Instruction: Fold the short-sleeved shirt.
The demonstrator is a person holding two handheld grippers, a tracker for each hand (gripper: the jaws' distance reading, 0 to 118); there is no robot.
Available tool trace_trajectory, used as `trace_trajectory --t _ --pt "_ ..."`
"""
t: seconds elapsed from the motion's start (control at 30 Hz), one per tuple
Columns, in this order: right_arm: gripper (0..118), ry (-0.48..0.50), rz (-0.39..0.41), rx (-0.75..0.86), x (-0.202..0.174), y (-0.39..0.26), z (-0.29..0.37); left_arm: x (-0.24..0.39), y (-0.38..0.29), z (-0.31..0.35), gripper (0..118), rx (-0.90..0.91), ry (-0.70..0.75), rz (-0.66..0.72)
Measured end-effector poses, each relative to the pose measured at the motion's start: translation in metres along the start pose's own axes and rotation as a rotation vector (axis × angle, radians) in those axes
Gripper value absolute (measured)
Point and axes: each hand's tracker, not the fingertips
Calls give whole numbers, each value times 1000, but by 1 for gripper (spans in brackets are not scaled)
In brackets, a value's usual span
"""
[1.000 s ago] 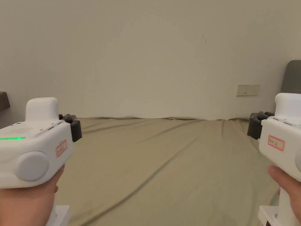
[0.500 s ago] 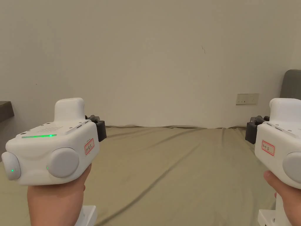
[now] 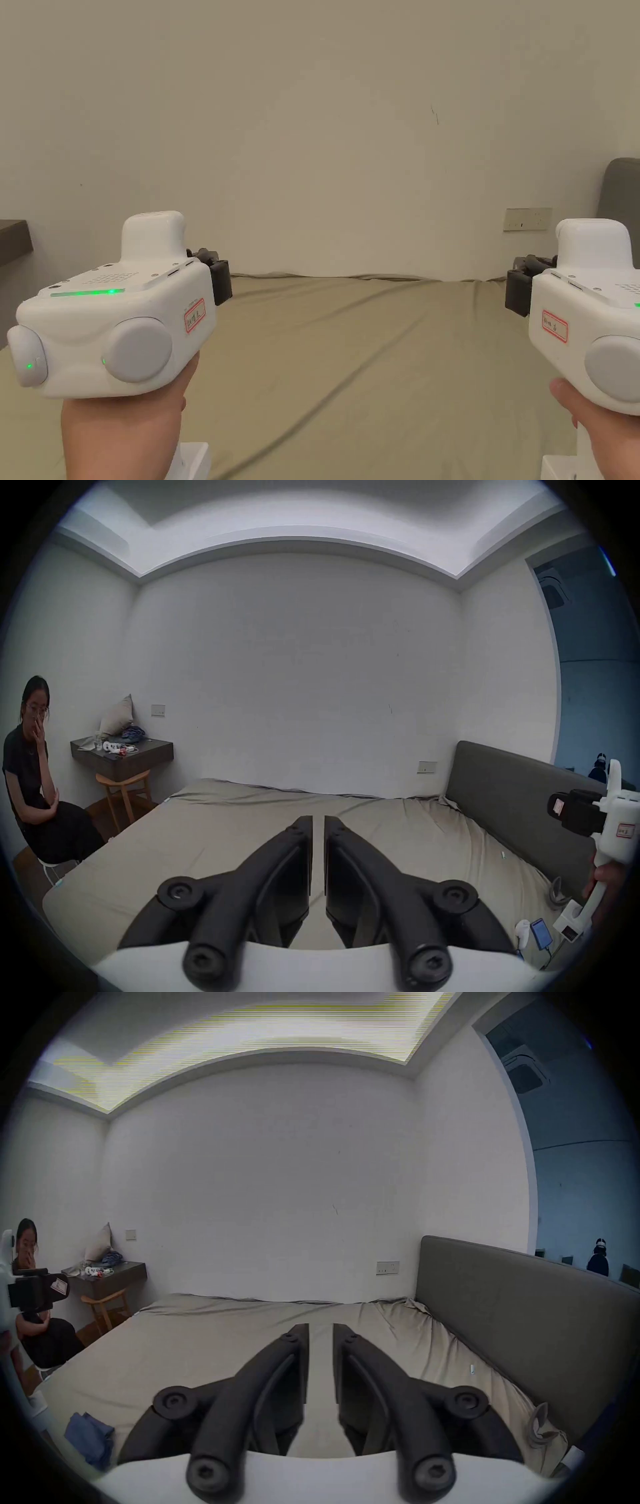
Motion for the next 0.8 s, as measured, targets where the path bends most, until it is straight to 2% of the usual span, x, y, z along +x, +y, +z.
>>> trace_trajectory --t 0.03,0.07,0.1,0.17,0.23,0.33,0.43,0.67,0.8 --pt "53 20 -11 -11 0 1 -1 -2 0 0 14 -3 -25 5" --pt "107 38 -26 -32 1 1 -4 -3 0 0 72 4 -36 12" --pt "118 38 -50 -88 1 2 -8 -2 1 -1 118 2 -25 17" --pt "118 63 -87 -114 -2 1 -17 -2 -1 12 118 9 -21 10" --pt "118 -3 -99 -122 -10 1 -26 0 -3 12 118 16 -27 3" --pt "118 -130 -40 -164 -19 12 -23 1 0 11 118 9 -24 -1" --pt "118 -183 57 -173 -31 11 -32 4 4 7 118 -1 -30 -14" --pt "118 -107 33 -99 -39 9 -6 3 7 6 118 11 -54 1" --pt "118 -144 50 -80 -40 12 -1 4 8 8 118 8 -58 0"
